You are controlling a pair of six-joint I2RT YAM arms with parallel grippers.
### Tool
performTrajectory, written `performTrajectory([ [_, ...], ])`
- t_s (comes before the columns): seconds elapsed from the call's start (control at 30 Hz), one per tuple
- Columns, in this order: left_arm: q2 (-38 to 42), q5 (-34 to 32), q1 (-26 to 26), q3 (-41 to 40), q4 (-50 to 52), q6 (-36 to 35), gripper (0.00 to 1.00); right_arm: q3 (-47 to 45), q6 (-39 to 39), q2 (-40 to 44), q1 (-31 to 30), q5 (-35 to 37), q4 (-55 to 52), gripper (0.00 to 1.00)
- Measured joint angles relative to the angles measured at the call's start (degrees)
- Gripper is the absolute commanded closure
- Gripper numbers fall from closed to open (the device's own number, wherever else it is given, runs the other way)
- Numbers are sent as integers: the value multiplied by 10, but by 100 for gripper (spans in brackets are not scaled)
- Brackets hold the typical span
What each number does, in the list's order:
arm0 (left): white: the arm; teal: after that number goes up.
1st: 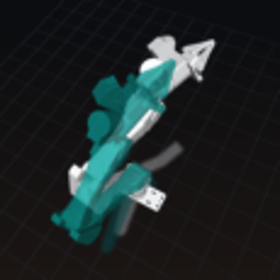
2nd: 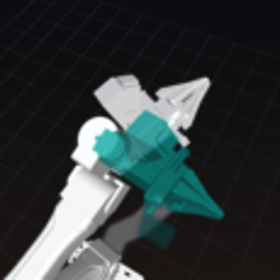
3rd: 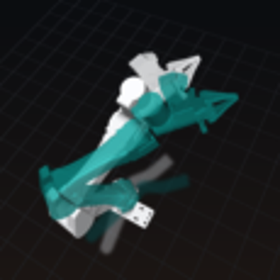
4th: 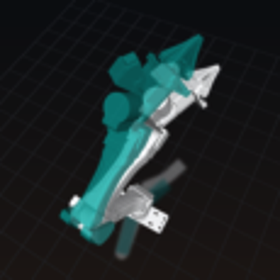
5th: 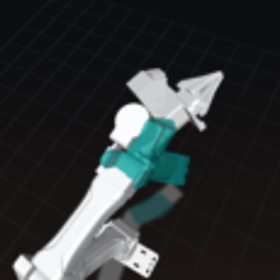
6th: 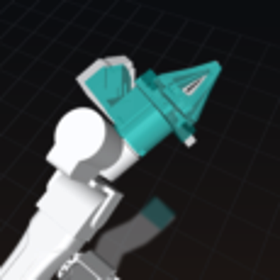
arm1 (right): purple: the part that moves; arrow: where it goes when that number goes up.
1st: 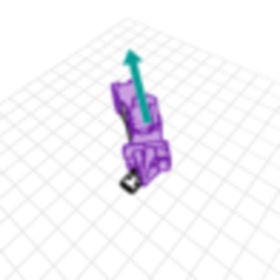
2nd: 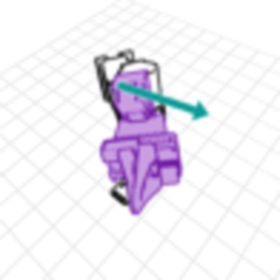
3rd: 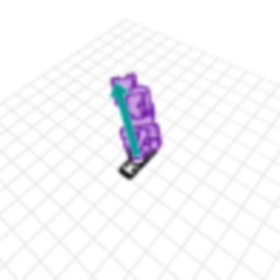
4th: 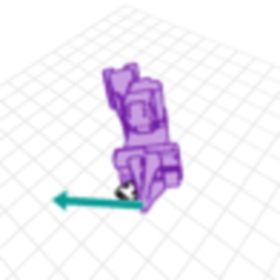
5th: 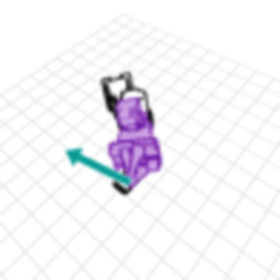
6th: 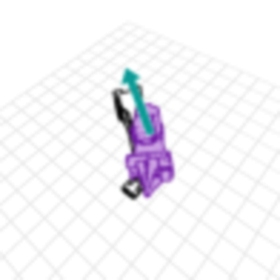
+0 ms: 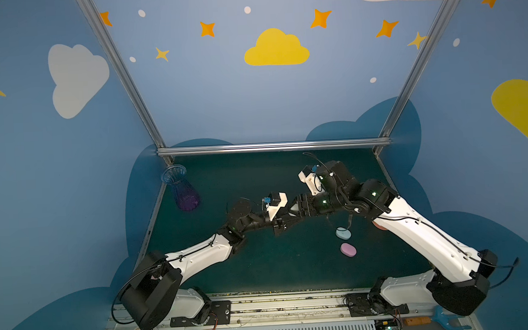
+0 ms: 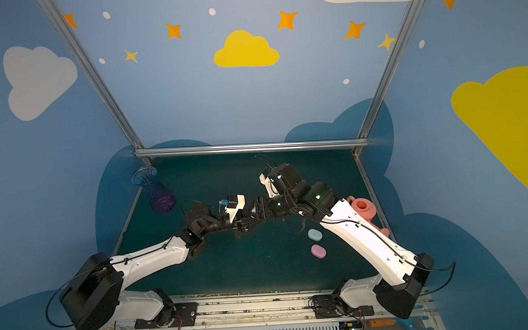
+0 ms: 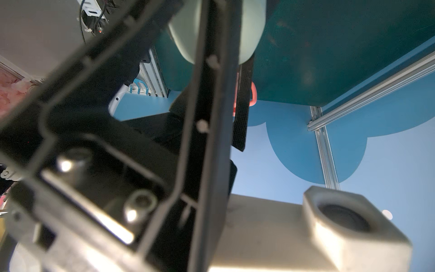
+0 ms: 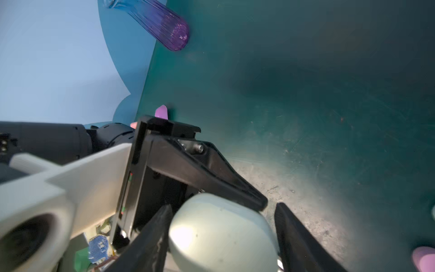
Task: Insert wireless bluetooth earbuds into charging case
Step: Place the charging case at the bottom-right of the table.
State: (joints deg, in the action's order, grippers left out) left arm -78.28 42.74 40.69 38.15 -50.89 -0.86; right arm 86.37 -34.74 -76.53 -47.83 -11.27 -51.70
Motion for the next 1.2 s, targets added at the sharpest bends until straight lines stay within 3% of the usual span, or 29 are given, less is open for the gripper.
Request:
performTrajectory([
  [0.2,0,0,0,0,4,0,95,0,0,-2,0,-2,1,53],
  [0.27,0,0,0,0,5,0,88,0,0,-2,0,-2,1,56],
  [0.4,1,-3,0,0,10,-2,46,-2,0,-2,0,0,1,58],
  [0.5,5,-14,2,1,31,-7,7,-11,-2,2,5,2,7,58],
  [0.53,9,-19,2,1,46,-6,0,-16,-2,5,7,3,8,58],
  [0.77,85,-90,2,-56,132,-5,0,-94,-1,43,38,26,20,58],
  [1.0,137,-196,-15,-115,231,17,0,-245,-3,71,61,64,63,58],
  [1.2,155,-231,-21,-133,252,32,0,-362,-9,63,68,93,106,59],
])
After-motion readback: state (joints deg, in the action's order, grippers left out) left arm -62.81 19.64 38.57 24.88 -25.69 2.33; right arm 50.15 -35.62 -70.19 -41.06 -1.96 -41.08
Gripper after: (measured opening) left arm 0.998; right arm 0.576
